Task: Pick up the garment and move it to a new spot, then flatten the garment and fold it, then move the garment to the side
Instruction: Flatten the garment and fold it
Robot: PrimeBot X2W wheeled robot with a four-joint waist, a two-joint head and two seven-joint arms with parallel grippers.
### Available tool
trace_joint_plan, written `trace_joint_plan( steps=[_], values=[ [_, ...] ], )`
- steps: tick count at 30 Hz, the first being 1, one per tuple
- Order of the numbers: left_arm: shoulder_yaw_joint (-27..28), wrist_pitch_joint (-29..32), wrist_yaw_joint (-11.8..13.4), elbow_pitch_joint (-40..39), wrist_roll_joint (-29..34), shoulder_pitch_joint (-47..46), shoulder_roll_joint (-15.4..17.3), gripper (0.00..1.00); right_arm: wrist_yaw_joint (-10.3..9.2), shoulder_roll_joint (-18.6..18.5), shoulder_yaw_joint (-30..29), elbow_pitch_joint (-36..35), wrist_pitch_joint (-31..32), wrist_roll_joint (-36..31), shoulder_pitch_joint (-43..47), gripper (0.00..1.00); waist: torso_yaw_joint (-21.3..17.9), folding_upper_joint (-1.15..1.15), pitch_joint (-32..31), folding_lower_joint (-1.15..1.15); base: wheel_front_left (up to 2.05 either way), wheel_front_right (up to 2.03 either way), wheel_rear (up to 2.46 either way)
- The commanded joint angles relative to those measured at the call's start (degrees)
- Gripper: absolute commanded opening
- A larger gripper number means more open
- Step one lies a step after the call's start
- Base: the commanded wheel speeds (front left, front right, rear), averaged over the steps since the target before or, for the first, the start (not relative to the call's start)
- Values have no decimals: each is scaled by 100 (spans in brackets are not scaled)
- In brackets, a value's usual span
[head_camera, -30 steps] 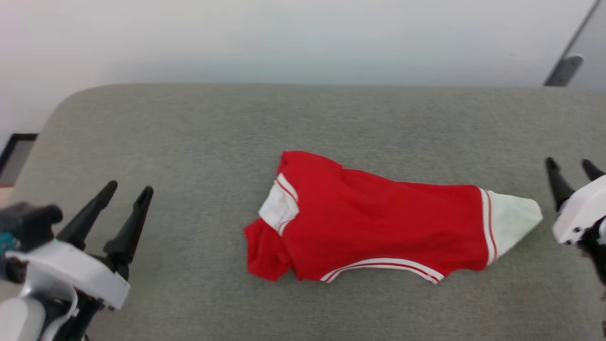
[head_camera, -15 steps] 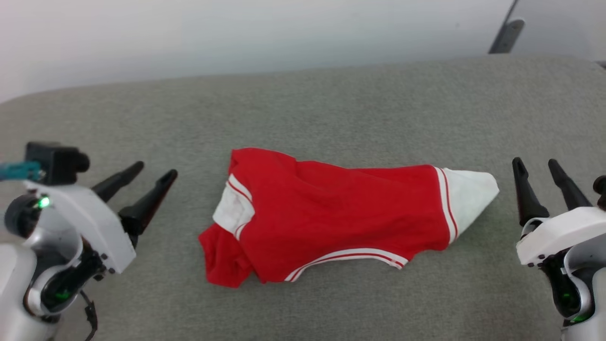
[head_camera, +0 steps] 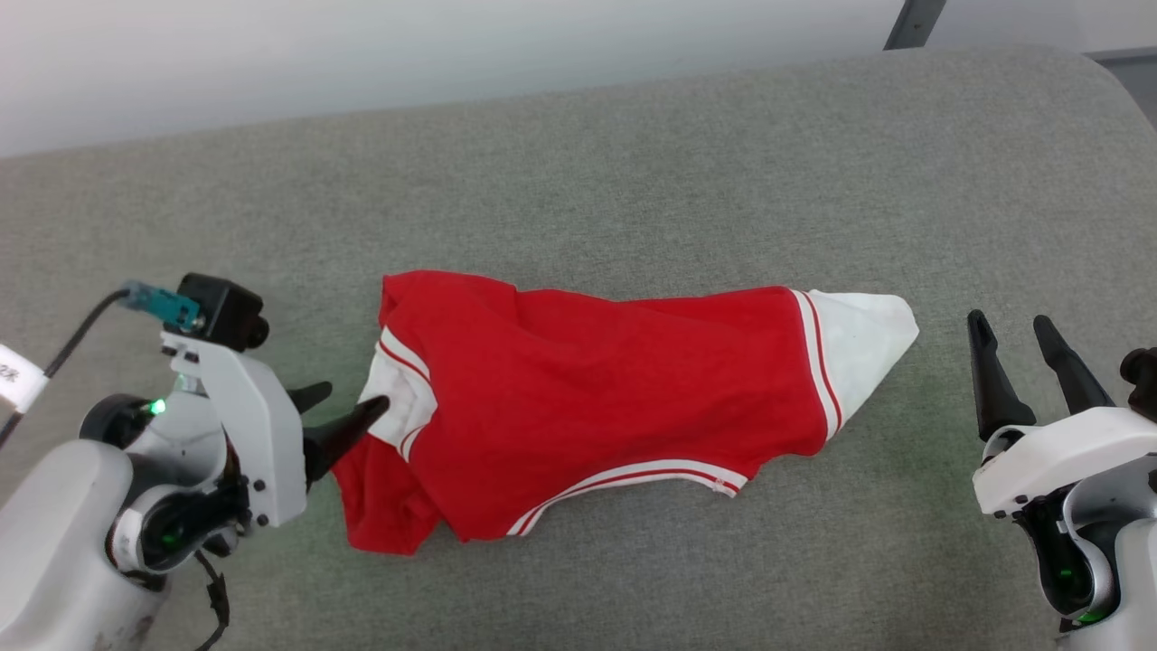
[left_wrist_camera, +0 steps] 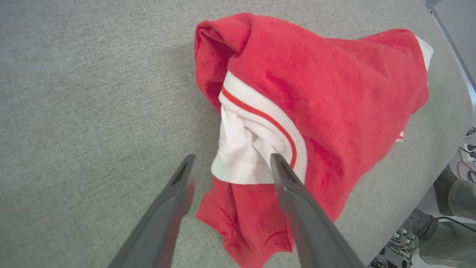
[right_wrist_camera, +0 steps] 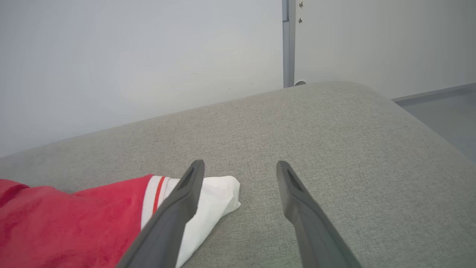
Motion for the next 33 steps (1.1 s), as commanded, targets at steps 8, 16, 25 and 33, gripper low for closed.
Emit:
trace_joint_plan(
  steps=[8,16,25,33],
  values=[
    [-189,-35,-29,286,127,-186,-140,100,-8,52,60,73,-58,45,63,100,-84,0,82,0,0,0,0],
    [-282,-97,-35,646,214,-291,-219,35,-8,54,111,118,-102,69,58,100,-107,0,110,0,0,0,0],
    [-300,-154,-68,648,263,-419,-141,0,-8,32,69,142,-133,71,94,100,-68,0,80,0,0,0,0],
    [-134,-65,110,299,207,-345,132,0,-8,60,5,159,-130,37,129,100,12,0,23,0,0,0,0]
  ],
)
